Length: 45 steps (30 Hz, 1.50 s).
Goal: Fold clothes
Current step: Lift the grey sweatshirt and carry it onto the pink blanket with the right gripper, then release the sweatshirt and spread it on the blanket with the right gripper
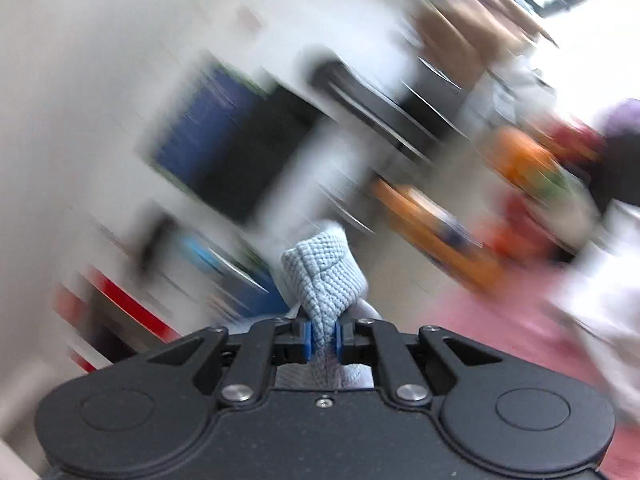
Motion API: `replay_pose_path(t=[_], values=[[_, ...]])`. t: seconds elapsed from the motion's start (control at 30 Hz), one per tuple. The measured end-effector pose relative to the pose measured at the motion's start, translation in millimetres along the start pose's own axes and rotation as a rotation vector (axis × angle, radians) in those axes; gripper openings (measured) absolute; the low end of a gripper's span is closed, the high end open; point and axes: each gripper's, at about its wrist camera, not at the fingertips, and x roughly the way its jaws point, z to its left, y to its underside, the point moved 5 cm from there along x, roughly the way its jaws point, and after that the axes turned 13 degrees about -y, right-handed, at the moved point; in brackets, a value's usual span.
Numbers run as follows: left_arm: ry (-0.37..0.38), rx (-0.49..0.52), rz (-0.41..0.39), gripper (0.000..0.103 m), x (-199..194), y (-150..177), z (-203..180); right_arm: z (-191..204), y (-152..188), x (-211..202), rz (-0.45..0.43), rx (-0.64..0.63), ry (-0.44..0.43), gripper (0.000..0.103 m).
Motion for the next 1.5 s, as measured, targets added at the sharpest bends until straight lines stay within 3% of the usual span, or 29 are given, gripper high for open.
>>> replay_pose_path(t=[0.1,0.23,0.37,0.53,0.67,0.77,0.93,1.1,1.3,1.37,1.43,1.5], values=[[0.013,0.058,0.093,0.073,26,20,-25,-121,69,22,0.298,0.168,0.263,0.010],[-0.002,0.100,0.192,0.073,57,41,-51,-177,96,24,0.366,0.149,0.397,0.010],[0.022,0.056,0.248,0.068,84,45,-74,-158,74,36,0.435,-0.011,0.312,0.012],[0.093,-0.100,0.330,0.041,124,36,-100,-155,71,33,0.475,-0.170,0.232,0.014],[0.051,-0.100,0.324,0.040,139,28,-117,-169,63,39,0.495,-0.157,0.213,0.016],[0.059,-0.047,0.294,0.043,129,20,-124,-158,54,37,0.499,-0.209,0.196,0.033],[0.090,0.021,0.196,0.049,96,-5,-119,-96,32,39,0.446,-0.381,0.120,0.037],[0.122,0.049,0.106,0.060,86,-27,-113,-37,14,56,0.375,-0.516,0.037,0.058],[0.106,0.068,0.194,0.052,142,-1,-116,-41,72,122,0.555,-0.571,-0.060,0.059],[0.104,0.028,0.225,0.042,158,11,-109,-54,105,145,0.660,-0.576,-0.079,0.059],[0.102,-0.020,0.248,0.042,170,17,-102,-66,133,164,0.748,-0.607,-0.070,0.060],[0.114,-0.064,0.267,0.042,177,17,-97,-75,156,180,0.815,-0.649,-0.057,0.069]])
